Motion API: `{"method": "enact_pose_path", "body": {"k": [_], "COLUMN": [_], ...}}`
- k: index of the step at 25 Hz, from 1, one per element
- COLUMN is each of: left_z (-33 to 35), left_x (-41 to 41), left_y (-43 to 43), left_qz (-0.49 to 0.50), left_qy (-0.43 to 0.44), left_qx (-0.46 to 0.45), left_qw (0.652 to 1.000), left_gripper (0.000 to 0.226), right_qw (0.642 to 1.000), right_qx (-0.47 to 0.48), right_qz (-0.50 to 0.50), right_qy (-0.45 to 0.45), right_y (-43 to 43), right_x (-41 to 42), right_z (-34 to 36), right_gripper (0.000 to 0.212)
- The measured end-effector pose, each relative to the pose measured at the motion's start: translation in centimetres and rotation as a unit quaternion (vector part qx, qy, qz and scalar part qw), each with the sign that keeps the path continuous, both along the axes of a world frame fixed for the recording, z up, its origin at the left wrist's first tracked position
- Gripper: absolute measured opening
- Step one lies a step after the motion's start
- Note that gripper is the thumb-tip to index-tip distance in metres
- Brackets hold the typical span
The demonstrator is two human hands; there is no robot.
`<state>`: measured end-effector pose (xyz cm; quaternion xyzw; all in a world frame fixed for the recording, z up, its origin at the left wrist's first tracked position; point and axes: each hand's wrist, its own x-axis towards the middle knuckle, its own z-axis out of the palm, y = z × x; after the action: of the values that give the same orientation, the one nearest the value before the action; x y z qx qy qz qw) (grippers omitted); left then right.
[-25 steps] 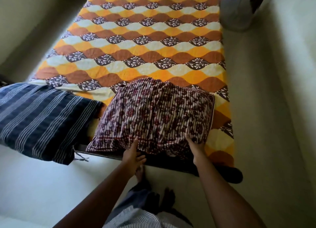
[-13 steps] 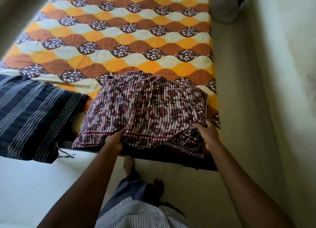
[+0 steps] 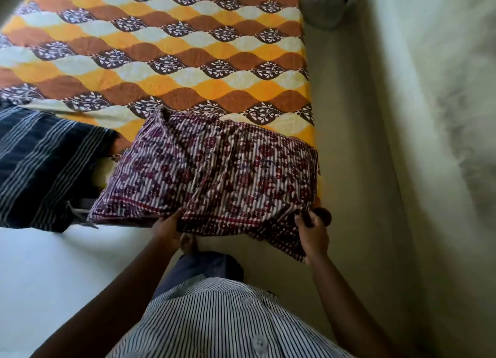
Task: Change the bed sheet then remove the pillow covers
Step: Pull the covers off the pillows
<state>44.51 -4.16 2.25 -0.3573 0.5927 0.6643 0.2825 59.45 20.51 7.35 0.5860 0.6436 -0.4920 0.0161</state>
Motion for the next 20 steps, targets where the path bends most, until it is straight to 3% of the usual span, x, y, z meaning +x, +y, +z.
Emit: {"method": "enact_pose_path", "body": {"k": [4,9,11,13,15,17,19,20], "left_z": [-1.0,0.4,0.2,-0.6,-1.0,-1.4,-2.3,-3.0], "left_x": [0.2,2.1,1.2,-1.3,-4.7,-9.3,-13.2,-14.7], "left_y": [-0.6,-0.8,-3.2,-6.8,-9.8,-11.9,-12.7,-12.8], "left_qz": [0.02,0.001,0.067,0.074,-0.007,-0.156,-0.278,-0.31], "left_qy": [-0.039,-0.039,0.016,0.09,0.155,0.178,0.178,0.157], "left_qx": [0.022,0.032,-0.046,-0.202,-0.319,-0.394,-0.385,-0.331], "left_qw": [0.999,0.999,0.997,0.972,0.935,0.888,0.862,0.877], "left_gripper": [0.054,0.025,0.022,0.023,0.038,0.053,0.058,0.058], "right_qw": [0.996,0.968,0.942,0.913,0.874,0.836,0.806,0.795], "right_qx": [0.024,0.037,0.051,0.064,0.101,0.139,0.155,0.172], "right_qz": [0.023,0.176,0.27,0.363,0.455,0.525,0.572,0.579], "right_qy": [0.078,0.174,0.192,0.177,0.139,0.076,-0.006,-0.043], "right_y": [-3.3,-8.9,-10.9,-13.0,-15.1,-17.6,-19.9,-20.8], "right_x": [2.2,-1.7,-5.7,-10.1,-13.0,-15.3,-16.6,-17.2], "right_z": [0.9,1.7,1.9,1.5,0.1,-2.3,-4.3,-5.2], "right_gripper": [0.042,0.027,0.024,0.027,0.04,0.064,0.086,0.09]}}
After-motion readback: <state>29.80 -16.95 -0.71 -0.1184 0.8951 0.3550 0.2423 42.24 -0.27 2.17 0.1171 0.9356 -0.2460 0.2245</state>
